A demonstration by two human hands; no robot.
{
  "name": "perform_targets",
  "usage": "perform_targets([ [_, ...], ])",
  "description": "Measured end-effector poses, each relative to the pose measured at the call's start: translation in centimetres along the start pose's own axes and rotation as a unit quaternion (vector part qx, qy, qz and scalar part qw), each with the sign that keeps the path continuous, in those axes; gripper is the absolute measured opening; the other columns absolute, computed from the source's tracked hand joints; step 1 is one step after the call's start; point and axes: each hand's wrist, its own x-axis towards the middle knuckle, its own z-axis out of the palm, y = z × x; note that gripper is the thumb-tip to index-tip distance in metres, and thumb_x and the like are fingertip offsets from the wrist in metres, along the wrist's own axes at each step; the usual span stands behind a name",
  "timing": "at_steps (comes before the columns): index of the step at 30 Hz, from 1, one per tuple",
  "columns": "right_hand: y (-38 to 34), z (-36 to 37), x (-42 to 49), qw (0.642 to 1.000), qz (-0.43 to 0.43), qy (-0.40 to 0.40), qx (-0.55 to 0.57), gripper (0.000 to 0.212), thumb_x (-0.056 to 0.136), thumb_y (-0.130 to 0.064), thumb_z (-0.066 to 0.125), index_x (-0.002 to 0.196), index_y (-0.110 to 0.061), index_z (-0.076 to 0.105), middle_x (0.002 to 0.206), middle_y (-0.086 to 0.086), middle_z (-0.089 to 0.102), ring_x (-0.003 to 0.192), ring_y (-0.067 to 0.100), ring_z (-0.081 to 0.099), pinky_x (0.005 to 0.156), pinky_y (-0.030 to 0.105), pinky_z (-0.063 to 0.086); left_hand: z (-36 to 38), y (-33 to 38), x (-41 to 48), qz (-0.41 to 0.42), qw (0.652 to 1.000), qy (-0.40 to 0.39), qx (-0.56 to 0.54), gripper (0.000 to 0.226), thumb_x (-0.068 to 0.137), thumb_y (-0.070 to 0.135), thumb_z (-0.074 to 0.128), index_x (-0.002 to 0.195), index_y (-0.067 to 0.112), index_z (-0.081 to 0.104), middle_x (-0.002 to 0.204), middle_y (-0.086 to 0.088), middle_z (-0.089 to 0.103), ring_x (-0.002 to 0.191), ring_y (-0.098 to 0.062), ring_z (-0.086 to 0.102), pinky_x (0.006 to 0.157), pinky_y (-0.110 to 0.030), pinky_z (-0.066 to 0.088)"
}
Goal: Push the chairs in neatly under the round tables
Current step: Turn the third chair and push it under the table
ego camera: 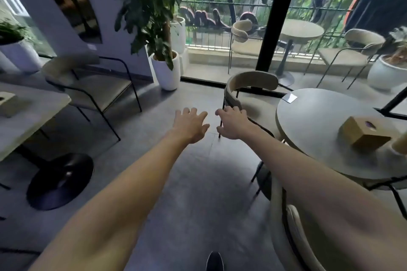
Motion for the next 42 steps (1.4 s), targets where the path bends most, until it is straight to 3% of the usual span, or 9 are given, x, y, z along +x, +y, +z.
perform_targets([
  [6, 0.2, -2.4, 14.8, 1.000, -0.005, 0.016, 0.000, 0.055, 0.092, -0.040, 0.053, 0.142, -0.021, 0.039, 0.140, 0.010, 0.046, 0.129, 0.034, 0.040, 0.106, 0.052, 0.032, -0.9, -5.5, 14.1, 0.018, 1.000, 0.019, -0.003, 0.050, 0.101, 0.053, 0.035, 0.144, 0.028, 0.041, 0.135, -0.009, 0.052, 0.122, -0.032, 0.050, 0.102, -0.048, 0.038],
  [11, 1.8, -2.1, 27.5, 1.000, 0.016, 0.012, 0.001, 0.055, 0.091, -0.038, 0.054, 0.142, -0.021, 0.040, 0.140, 0.011, 0.046, 0.128, 0.035, 0.040, 0.106, 0.053, 0.033, -0.1, -11.5, 26.9, 0.036, 0.999, 0.021, 0.004, 0.051, 0.101, 0.053, 0.034, 0.146, 0.029, 0.039, 0.142, -0.009, 0.050, 0.127, -0.033, 0.047, 0.104, -0.050, 0.036],
  [15, 3.4, -1.4, 38.1, 0.997, 0.077, 0.005, 0.009, 0.054, 0.091, -0.037, 0.056, 0.140, -0.021, 0.042, 0.139, 0.012, 0.046, 0.127, 0.035, 0.040, 0.102, 0.049, 0.035, 1.3, -16.2, 37.9, 0.061, 0.998, 0.005, 0.016, 0.052, 0.102, 0.052, 0.033, 0.148, 0.028, 0.037, 0.147, -0.011, 0.047, 0.132, -0.034, 0.044, 0.107, -0.051, 0.036],
  [20, 6.1, -2.2, 49.3, 0.984, 0.174, -0.002, 0.039, 0.052, 0.089, -0.037, 0.056, 0.137, -0.020, 0.045, 0.137, 0.013, 0.048, 0.127, 0.034, 0.041, 0.102, 0.050, 0.037, 1.4, -18.4, 51.7, 0.150, 0.987, -0.030, 0.053, 0.053, 0.101, 0.052, 0.036, 0.149, 0.029, 0.034, 0.149, -0.009, 0.043, 0.134, -0.032, 0.040, 0.107, -0.051, 0.032],
  [31, 22.6, -4.1, 69.7, 0.947, 0.308, 0.024, 0.087, 0.051, 0.090, -0.034, 0.053, 0.138, -0.020, 0.042, 0.137, 0.012, 0.046, 0.125, 0.034, 0.041, 0.101, 0.047, 0.034, -1.4, -12.1, 81.5, 0.324, 0.944, 0.025, 0.052, 0.051, 0.099, 0.052, 0.040, 0.144, 0.030, 0.040, 0.138, -0.007, 0.053, 0.125, -0.032, 0.049, 0.101, -0.048, 0.036],
  [38, 36.4, -5.4, 82.0, 0.929, 0.347, -0.021, 0.129, 0.051, 0.092, -0.042, 0.052, 0.137, -0.019, 0.043, 0.140, 0.014, 0.042, 0.130, 0.036, 0.036, 0.108, 0.052, 0.031, -3.1, -6.2, 101.1, 0.362, 0.931, 0.002, 0.047, 0.054, 0.099, 0.052, 0.040, 0.149, 0.031, 0.036, 0.142, -0.008, 0.052, 0.128, -0.032, 0.049, 0.102, -0.047, 0.038],
  [42, 44.3, -8.0, 88.0, 0.920, 0.368, 0.005, 0.132, 0.045, 0.090, -0.039, 0.054, 0.130, -0.019, 0.045, 0.132, 0.012, 0.047, 0.121, 0.034, 0.042, 0.099, 0.051, 0.036, -5.4, -1.7, 111.1, 0.399, 0.915, 0.008, 0.062, 0.052, 0.099, 0.050, 0.039, 0.146, 0.028, 0.038, 0.139, -0.010, 0.053, 0.126, -0.033, 0.050, 0.101, -0.047, 0.039],
])
